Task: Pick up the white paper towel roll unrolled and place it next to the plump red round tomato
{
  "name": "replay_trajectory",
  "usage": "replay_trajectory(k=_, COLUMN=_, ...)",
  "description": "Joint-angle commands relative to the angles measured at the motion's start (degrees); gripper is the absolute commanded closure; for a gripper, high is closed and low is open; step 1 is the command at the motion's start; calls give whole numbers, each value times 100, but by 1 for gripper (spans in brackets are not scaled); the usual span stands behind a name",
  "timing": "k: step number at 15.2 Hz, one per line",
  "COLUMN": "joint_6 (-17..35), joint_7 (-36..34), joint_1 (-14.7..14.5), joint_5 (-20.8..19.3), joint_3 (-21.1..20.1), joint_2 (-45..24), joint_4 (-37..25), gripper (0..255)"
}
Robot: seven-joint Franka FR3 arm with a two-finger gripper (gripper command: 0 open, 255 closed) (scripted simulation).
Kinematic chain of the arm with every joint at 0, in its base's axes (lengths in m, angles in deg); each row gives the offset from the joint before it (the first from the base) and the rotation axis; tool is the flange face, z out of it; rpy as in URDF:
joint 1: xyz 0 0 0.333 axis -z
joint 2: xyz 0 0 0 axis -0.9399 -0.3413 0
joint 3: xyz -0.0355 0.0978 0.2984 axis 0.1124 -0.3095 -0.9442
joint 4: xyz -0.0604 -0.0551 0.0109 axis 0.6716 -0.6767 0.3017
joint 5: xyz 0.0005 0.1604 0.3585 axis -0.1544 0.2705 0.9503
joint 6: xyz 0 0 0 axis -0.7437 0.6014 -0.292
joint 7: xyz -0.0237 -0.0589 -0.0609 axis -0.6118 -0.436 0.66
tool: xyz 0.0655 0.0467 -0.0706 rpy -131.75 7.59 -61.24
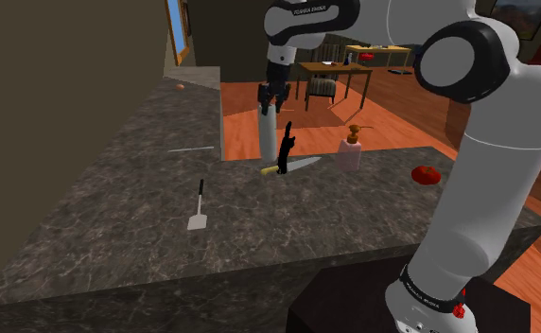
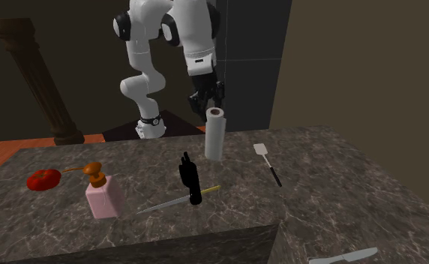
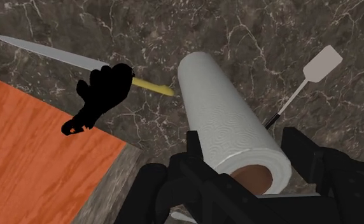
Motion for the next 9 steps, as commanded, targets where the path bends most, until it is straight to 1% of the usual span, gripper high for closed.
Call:
replay_trajectory(k=1, joint_6=102, joint_7=205, joint_1=100, joint_5=0, joint_3=79, joint_2=309, joint_4=438, gripper=255)
replay_trajectory(k=5, joint_6=151, joint_7=633, joint_1=318, joint_5=-23, joint_3=278, joint_2=825, joint_4=1065, gripper=255)
replay_trajectory(k=9, joint_6=146, joint_7=1072, joint_1=540, joint_5=-78, joint_3=505, joint_2=1265, joint_4=1561, gripper=255)
